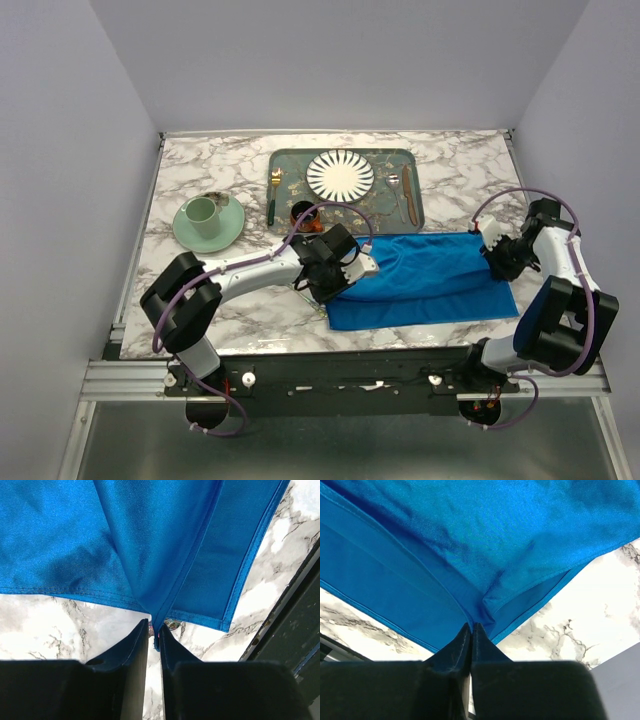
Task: Fold the napkin into a case and place the utensils inside
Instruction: Fold and flatten the napkin at the center of the board.
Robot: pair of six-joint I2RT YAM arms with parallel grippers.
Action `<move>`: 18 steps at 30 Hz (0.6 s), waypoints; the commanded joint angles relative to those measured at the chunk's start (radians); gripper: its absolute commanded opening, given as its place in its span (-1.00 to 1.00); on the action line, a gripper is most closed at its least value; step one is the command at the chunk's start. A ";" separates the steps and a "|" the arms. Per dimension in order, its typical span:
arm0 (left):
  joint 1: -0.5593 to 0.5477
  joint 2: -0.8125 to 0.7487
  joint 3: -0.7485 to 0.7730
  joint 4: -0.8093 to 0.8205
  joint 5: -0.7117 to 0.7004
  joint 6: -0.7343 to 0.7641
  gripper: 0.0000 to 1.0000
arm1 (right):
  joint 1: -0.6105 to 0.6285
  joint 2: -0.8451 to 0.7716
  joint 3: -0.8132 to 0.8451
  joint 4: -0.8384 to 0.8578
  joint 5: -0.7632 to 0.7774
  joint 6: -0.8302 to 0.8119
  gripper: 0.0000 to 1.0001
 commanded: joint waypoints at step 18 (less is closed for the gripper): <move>0.002 0.006 0.003 0.006 0.064 -0.016 -1.00 | -0.006 0.010 0.042 -0.093 -0.015 -0.058 -0.76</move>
